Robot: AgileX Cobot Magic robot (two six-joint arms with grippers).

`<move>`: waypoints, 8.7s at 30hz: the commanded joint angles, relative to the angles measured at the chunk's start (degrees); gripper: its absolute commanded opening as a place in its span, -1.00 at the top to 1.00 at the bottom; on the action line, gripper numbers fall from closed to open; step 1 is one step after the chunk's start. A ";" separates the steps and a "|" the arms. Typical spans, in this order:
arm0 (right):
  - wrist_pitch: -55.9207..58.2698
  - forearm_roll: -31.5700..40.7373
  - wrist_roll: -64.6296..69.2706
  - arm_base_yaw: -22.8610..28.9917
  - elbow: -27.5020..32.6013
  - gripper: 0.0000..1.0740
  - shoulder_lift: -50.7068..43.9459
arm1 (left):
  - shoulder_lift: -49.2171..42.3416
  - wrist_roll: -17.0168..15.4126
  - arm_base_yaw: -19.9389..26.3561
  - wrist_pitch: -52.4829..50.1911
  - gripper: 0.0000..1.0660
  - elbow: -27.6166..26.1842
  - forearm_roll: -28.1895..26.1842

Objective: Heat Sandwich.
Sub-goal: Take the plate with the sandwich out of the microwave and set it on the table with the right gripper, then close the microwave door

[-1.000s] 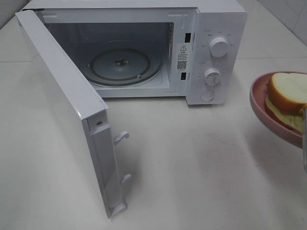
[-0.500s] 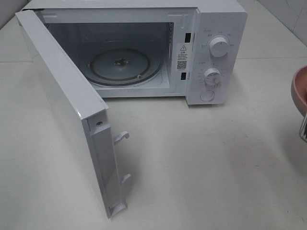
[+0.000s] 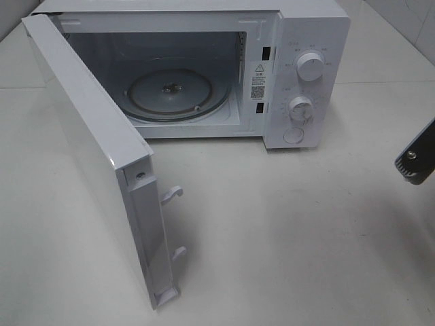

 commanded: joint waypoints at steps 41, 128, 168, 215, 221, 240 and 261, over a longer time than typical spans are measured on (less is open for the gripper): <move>-10.71 -11.29 28.88 -15.36 -6.25 0.99 30.02 | -1.43 0.00 0.29 -0.52 -0.83 0.23 0.17; 4.18 32.66 -21.31 -16.39 -7.05 -0.45 -33.63 | -1.43 0.00 0.29 -0.52 -0.83 0.23 0.17; 4.35 38.73 -24.64 -30.48 0.34 -0.42 -67.67 | -1.38 0.00 0.29 -0.52 -0.83 0.23 0.17; 4.35 38.67 -24.52 -30.42 0.29 -0.42 -67.67 | -1.38 -0.06 0.29 -0.52 -0.83 0.23 0.17; 4.35 38.67 -24.52 -30.42 0.29 -0.42 -67.67 | -0.74 -0.17 0.29 -0.63 -0.83 0.11 -0.11; 4.35 38.62 -24.52 -30.42 0.29 -0.42 -67.67 | 17.88 0.00 0.29 -12.20 0.02 -1.95 -0.46; 4.35 38.62 -24.52 -30.42 0.29 -0.42 -67.67 | 40.34 2.86 0.06 -59.82 1.00 14.09 1.03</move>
